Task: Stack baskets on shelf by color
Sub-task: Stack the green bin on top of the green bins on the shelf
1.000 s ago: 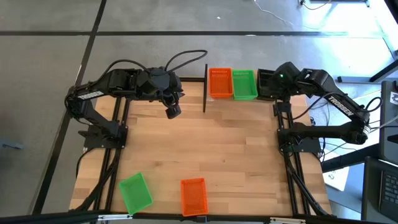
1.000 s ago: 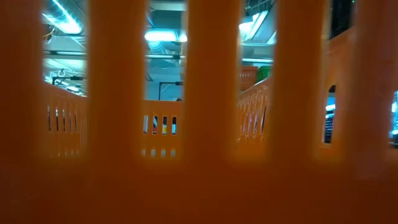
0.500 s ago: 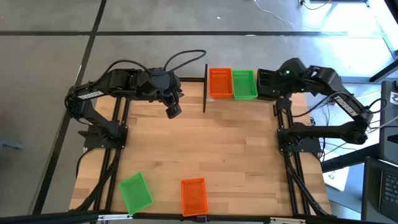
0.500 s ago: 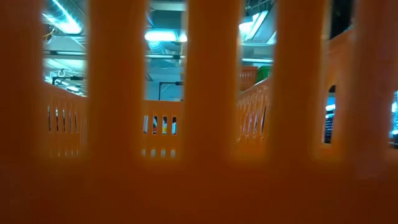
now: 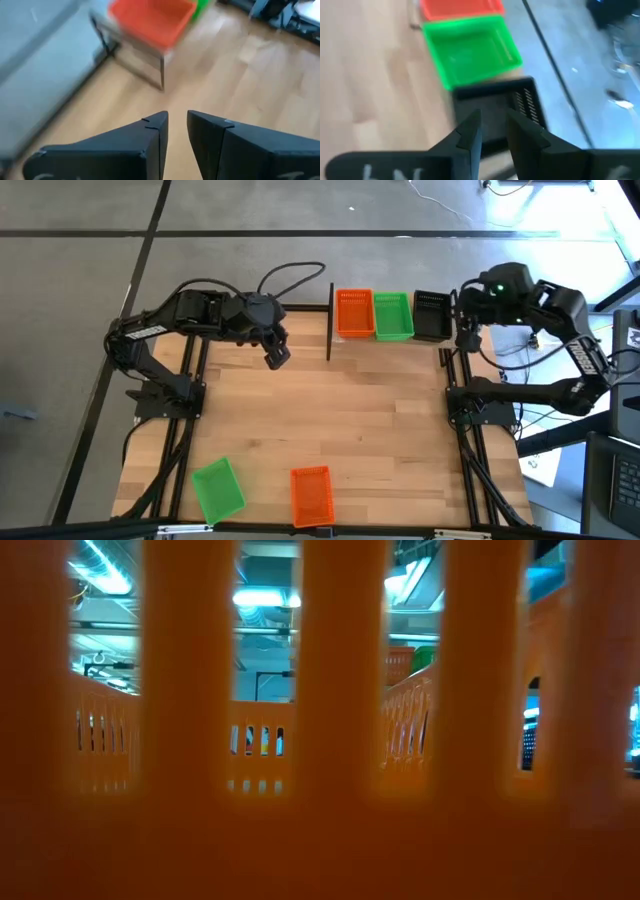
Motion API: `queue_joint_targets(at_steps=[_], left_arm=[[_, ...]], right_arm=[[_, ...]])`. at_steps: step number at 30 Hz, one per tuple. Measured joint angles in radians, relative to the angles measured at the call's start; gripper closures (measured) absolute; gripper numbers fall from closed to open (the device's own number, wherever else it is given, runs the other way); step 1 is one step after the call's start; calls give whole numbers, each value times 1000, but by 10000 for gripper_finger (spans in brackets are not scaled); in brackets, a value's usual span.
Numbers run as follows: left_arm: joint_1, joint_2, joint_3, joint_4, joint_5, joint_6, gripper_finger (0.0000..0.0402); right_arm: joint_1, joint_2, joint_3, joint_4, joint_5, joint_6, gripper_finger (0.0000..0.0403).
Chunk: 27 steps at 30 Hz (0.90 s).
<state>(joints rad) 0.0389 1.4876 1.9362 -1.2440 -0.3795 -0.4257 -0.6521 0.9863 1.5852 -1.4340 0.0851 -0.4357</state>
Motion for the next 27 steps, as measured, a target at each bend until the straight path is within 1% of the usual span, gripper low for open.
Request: queue_joint_targets(at_steps=[4,6,8,13,15,17,19,21,22,25,27], left_arm=[[-26,0,-2,-208,95,-267,337],[-62,4,-20,-284,125,-384,337],[-101,12,-54,-309,178,-494,337],[-192,8,-149,-316,320,-712,337],[-238,11,-197,-312,391,-770,337],[-279,11,-246,-311,441,-819,337],[-321,11,-297,-308,460,-863,337],[-362,11,-346,-305,463,-900,337],[-383,11,-369,-300,466,-912,337],[-445,11,-442,-268,471,-922,337],[-491,11,-486,-243,469,-900,337]], right_arm=[[0,-24,5,1,-173,6,316],[0,-35,5,1,-260,-10,316],[0,-41,5,2,-329,-14,316],[0,-45,5,7,-445,-16,316],[0,-47,5,7,-515,-30,316],[0,-48,5,7,-602,-77,316],[0,-47,5,8,-691,-133,316],[0,-46,5,9,-754,-181,316],[0,-45,5,11,-770,-198,316],[0,-44,5,21,-774,-197,316],[0,-44,4,22,-773,-196,316]])
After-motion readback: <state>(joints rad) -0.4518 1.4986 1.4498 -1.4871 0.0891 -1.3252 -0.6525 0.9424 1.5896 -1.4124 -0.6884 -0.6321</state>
